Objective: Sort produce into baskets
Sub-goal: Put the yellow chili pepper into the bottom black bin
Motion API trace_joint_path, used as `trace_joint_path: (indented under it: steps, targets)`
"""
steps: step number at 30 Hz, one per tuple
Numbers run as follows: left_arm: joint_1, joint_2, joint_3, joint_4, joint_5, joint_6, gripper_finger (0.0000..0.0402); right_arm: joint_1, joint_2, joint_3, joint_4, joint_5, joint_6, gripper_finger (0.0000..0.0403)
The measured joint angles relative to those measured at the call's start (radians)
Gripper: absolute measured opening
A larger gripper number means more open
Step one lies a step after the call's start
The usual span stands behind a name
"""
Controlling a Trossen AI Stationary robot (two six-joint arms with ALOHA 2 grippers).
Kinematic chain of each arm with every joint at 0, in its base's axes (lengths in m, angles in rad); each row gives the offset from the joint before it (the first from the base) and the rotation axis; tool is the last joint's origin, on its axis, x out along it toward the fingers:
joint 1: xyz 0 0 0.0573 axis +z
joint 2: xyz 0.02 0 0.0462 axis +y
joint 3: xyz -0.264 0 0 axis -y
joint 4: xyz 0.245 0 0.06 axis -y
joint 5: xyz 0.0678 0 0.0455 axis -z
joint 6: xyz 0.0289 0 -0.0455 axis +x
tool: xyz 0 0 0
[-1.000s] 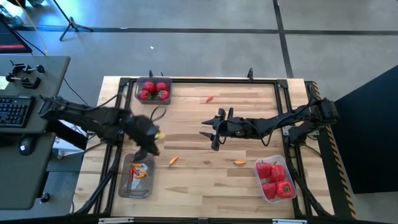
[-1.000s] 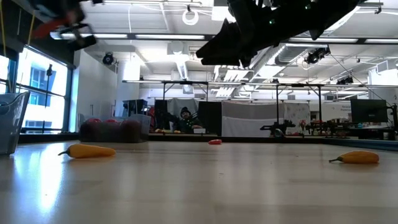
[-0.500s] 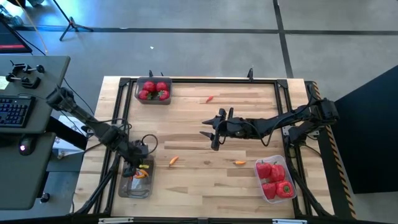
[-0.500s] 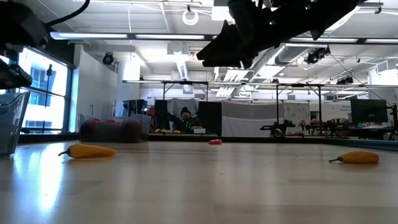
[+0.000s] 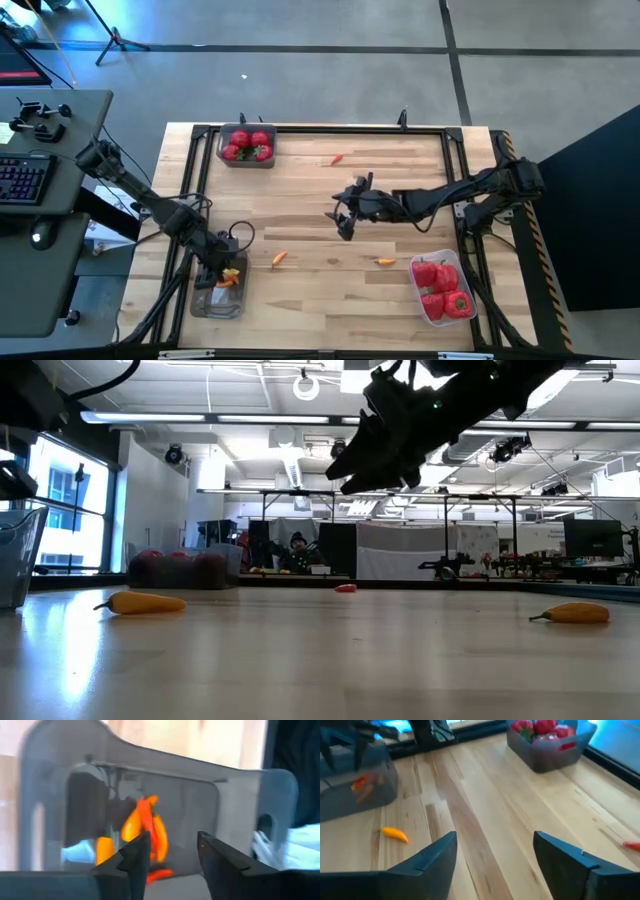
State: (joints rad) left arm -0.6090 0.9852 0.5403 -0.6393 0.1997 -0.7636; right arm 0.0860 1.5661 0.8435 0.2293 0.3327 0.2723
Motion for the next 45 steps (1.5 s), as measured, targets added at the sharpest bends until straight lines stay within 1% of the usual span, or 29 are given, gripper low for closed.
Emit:
trace_joint_path:
  steps: [3, 7, 9, 11, 15, 18, 20, 22, 26, 30, 35, 39, 43, 45]
  targets:
    - [0.000, 0.001, 0.032, -0.009, 0.039, 0.005, 0.0164, 0.003, 0.000, 0.033, -0.077, -0.011, 0.000, 0.0269]
    - [0.003, 0.000, 0.093, -0.069, 0.044, 0.025, 0.0158, 0.024, -0.001, 0.070, -0.182, -0.035, -0.022, 0.0277]
    - [0.021, 0.000, 0.120, -0.083, 0.047, 0.061, 0.0144, 0.041, -0.001, 0.102, -0.307, -0.067, -0.027, 0.0277]
    - [0.055, -0.001, 0.131, -0.088, 0.046, 0.108, 0.0126, 0.063, -0.002, 0.149, -0.471, -0.093, -0.018, 0.0277]
    - [0.156, 0.000, 0.131, -0.087, 0.046, 0.265, 0.0083, 0.114, -0.003, 0.234, -0.802, -0.143, 0.048, 0.0277]
    - [0.254, 0.001, 0.127, -0.071, 0.050, 0.400, 0.0049, 0.155, -0.004, 0.250, -0.930, -0.228, 0.115, 0.0276]
    - [0.320, 0.001, 0.127, -0.023, 0.069, 0.482, 0.0028, 0.188, -0.004, 0.228, -0.951, -0.299, 0.163, 0.0270]
    - [0.387, 0.001, 0.127, 0.031, 0.099, 0.552, 0.0010, 0.221, -0.003, 0.195, -0.956, -0.346, 0.207, 0.0261]
    - [0.509, 0.013, 0.127, 0.155, 0.195, 0.669, 0.0004, 0.271, -0.003, 0.133, -0.975, -0.372, 0.277, 0.0236]
    - [0.600, 0.059, 0.127, 0.272, 0.281, 0.751, 0.0001, 0.284, -0.003, 0.081, -0.972, -0.368, 0.304, 0.0212]
    - [0.670, 0.155, 0.127, 0.417, 0.349, 0.814, 0.0000, 0.284, -0.003, 0.035, -0.936, -0.374, 0.295, 0.0189]
    - [0.709, 0.240, 0.127, 0.574, 0.369, 0.849, 0.0000, 0.283, -0.003, 0.010, -0.891, -0.378, 0.244, 0.0173]
    - [0.761, 0.333, 0.127, 0.718, 0.466, 0.851, 0.0000, 0.283, -0.003, -0.024, -0.855, -0.375, 0.216, 0.0154]
    - [0.787, 0.376, 0.127, 0.777, 0.497, 0.846, 0.0000, 0.283, -0.003, -0.041, -0.835, -0.379, 0.199, 0.0145]
